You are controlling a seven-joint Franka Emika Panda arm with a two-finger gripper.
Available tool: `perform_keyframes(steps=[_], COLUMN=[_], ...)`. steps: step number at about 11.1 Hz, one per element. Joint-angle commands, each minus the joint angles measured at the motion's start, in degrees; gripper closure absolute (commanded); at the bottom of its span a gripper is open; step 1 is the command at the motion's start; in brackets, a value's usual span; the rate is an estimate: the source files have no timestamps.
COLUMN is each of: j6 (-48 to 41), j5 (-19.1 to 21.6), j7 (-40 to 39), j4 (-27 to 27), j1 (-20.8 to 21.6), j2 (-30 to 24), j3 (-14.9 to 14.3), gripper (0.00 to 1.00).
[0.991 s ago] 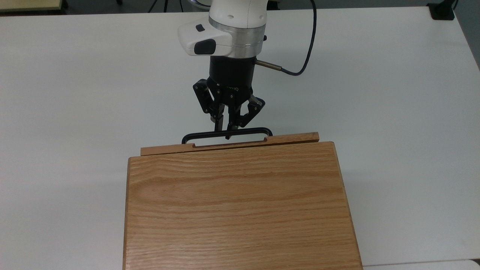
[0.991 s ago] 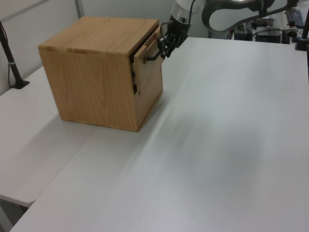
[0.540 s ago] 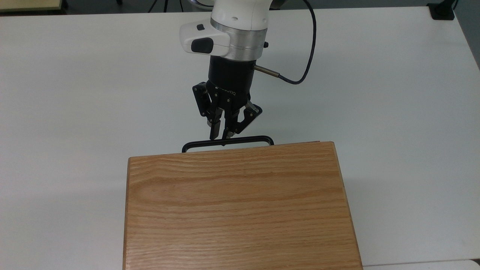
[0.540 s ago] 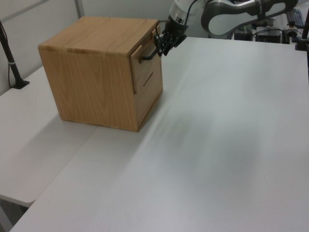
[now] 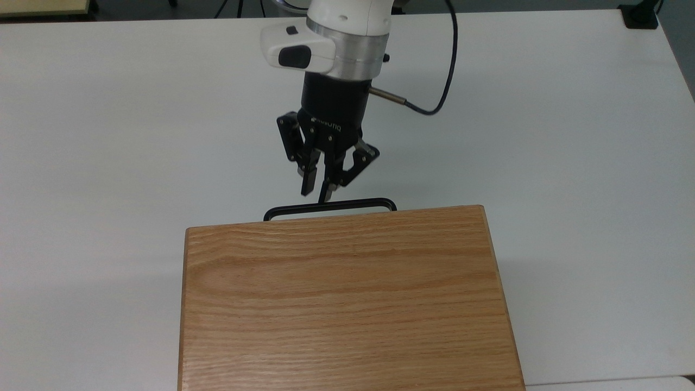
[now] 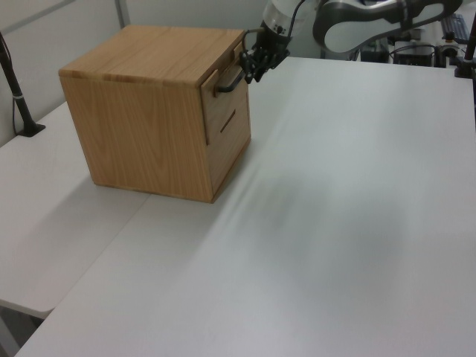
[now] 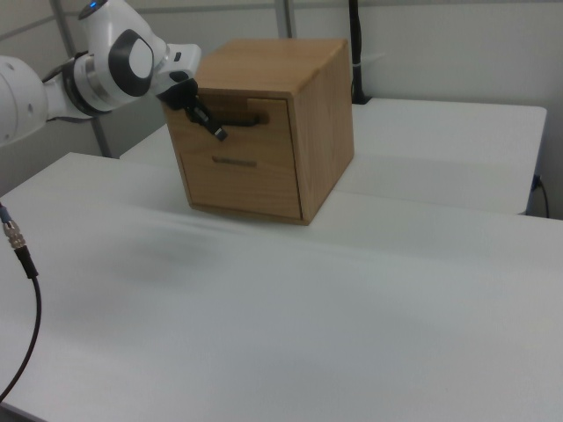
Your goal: Close the drawer by sliding it
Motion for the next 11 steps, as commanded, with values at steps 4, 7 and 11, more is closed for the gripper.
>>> perform_keyframes(steps=[4, 7, 11], j6=[-23.0, -25.5, -29.4], j5=[13.1, 17.9, 18.3], j7=[-12.7, -21.7, -33.9], j4=[-8.2, -15.4, -15.5], j1=[0.3, 0.1, -4.0], j2=[-15.1, -24.1, -25.9], j3=[-0.1, -1.2, -1.8], gripper=[0.73, 0.36, 0.0])
